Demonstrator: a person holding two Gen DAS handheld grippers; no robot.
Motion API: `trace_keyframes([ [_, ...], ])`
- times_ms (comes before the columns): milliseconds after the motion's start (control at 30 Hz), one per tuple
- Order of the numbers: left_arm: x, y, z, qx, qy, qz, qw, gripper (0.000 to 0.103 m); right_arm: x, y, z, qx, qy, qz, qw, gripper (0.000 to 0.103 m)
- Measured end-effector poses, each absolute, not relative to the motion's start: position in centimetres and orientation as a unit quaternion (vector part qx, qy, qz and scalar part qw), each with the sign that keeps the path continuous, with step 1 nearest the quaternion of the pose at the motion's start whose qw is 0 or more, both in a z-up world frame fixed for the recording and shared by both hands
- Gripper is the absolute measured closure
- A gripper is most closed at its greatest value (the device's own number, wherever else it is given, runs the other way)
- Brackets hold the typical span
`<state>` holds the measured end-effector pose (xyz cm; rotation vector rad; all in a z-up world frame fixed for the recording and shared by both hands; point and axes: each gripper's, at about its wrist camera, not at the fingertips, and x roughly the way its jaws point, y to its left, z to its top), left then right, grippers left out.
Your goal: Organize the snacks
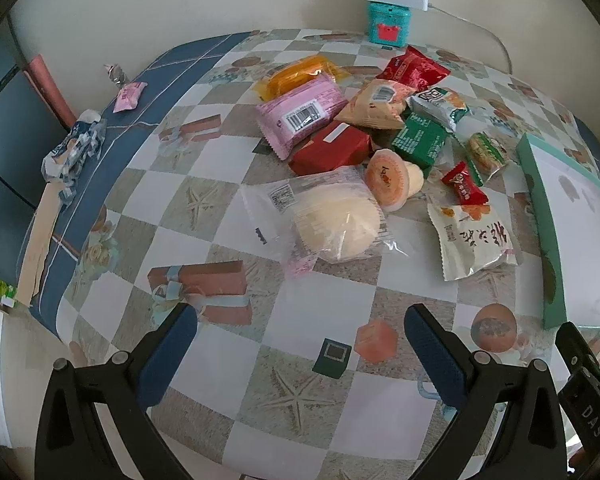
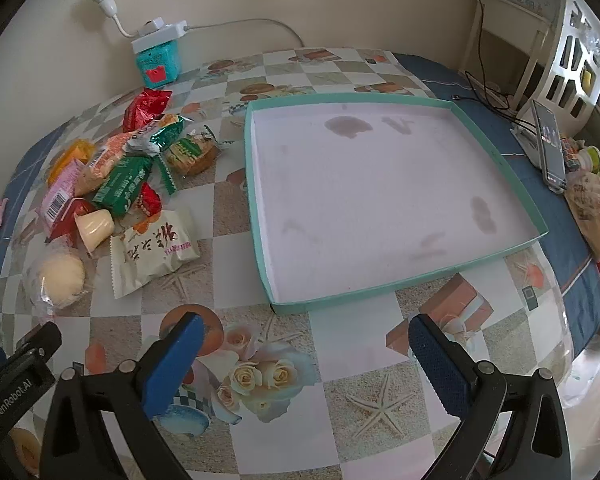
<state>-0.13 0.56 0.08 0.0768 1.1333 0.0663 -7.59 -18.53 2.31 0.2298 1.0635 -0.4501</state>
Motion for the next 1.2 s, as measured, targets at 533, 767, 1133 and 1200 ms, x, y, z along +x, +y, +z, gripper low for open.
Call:
trace_keyframes([
  [533, 0.16, 0.74, -0.06, 0.031, 0.546, 0.036, 0.836, 0.0, -7.44, -18.41, 1.92, 0.106, 0.507, -0.215, 0.828, 0.0],
  [767, 0.25, 0.84, -0.21, 0.03, 0.55, 0.039, 0.834, 0.0, -7.39, -18.33, 1.89, 0.101, 0.509, -0.215, 0.827, 0.0],
  [1133, 0.37, 1.23, -0.35, 0.022, 0.554, 0.046, 0.831, 0.0, -7.28, -18.24, 1.85, 0.097, 0.51, -0.218, 0.827, 0.0],
  [1200, 0.36, 1.26, -0.37, 0.022, 0.555, 0.046, 0.831, 0.0, -7.28, -18.26, 1.86, 0.097, 0.51, -0.218, 0.827, 0.0],
])
